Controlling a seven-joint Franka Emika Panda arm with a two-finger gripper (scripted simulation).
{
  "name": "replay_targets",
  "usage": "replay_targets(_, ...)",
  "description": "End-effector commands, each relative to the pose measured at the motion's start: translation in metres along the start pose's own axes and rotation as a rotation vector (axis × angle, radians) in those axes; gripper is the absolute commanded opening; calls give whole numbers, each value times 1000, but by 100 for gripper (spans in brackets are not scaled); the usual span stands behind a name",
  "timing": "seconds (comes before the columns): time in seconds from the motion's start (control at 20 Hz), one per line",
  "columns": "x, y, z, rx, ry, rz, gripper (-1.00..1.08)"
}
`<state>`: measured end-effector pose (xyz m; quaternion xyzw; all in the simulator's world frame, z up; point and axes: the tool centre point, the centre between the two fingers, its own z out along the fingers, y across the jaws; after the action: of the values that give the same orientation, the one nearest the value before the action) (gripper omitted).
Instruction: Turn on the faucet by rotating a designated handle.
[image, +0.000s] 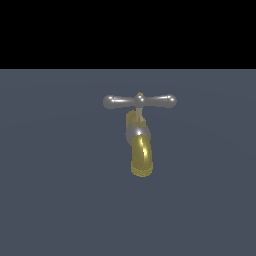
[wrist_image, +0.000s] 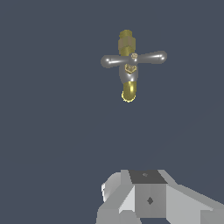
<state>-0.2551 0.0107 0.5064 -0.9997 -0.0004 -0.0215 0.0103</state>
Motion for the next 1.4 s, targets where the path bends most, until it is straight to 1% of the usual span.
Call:
replay_targets(0.0, 0, 0, 0, 0, 0, 0, -100)
replay_targets(0.3, 0, 3, 4, 0, -1, -20, -100)
replay_targets(0.65, 1, 15, 18, 1, -3, -96, -100)
replay_targets(0.9, 3, 29, 35, 3, -6, -184, -100)
replay_targets(1.35, 13, 59, 74, 5, -13, -386, -100)
